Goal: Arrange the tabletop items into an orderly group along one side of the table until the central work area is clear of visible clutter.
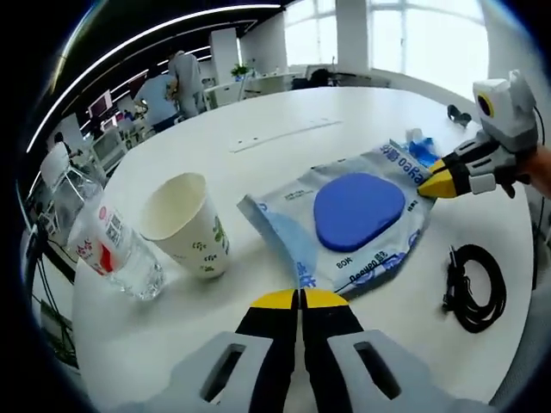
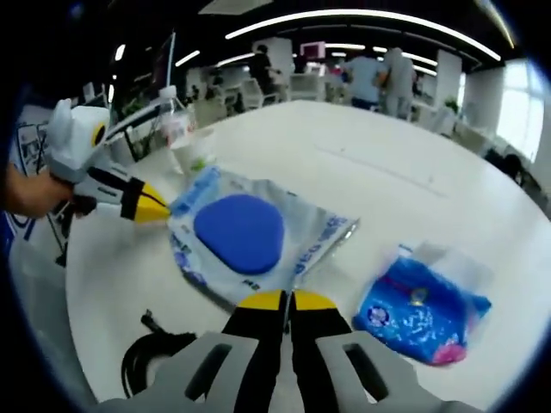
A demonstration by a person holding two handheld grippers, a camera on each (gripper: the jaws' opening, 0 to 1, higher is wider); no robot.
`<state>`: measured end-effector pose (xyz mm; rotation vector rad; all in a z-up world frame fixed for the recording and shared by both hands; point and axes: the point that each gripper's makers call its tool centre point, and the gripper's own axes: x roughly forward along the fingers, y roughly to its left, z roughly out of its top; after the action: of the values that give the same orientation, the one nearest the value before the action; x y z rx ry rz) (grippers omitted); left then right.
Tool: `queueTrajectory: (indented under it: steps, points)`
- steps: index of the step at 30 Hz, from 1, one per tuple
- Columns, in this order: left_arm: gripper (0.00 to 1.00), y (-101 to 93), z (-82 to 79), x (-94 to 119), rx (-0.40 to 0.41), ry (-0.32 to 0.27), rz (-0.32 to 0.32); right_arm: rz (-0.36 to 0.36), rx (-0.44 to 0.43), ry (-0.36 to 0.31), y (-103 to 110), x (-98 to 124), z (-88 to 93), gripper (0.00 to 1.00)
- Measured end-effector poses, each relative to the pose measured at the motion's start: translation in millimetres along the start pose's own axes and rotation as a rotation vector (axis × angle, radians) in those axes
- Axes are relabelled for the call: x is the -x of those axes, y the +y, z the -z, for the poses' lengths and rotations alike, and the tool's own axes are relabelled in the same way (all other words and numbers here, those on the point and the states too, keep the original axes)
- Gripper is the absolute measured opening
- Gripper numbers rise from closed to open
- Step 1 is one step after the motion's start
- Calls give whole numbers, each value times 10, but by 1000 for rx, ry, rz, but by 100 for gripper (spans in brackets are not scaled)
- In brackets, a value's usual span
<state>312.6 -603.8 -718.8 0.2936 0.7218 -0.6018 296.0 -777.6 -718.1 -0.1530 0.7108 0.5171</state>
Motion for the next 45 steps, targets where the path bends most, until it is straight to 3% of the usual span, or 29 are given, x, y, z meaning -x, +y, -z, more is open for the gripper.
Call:
queueTrajectory:
  steps: [15,32,45]
  points:
    - [0,125,-211,-209,-15,-23,-4,37,21,-25,-219,-173,-140,0]
    - [0,207,-209,-404,-5,-10,-10,85,27,-13,-346,-380,-141,0]
    - [1,205,-195,-424,-27,-18,-19,108,15,-10,-369,-377,-109,1]
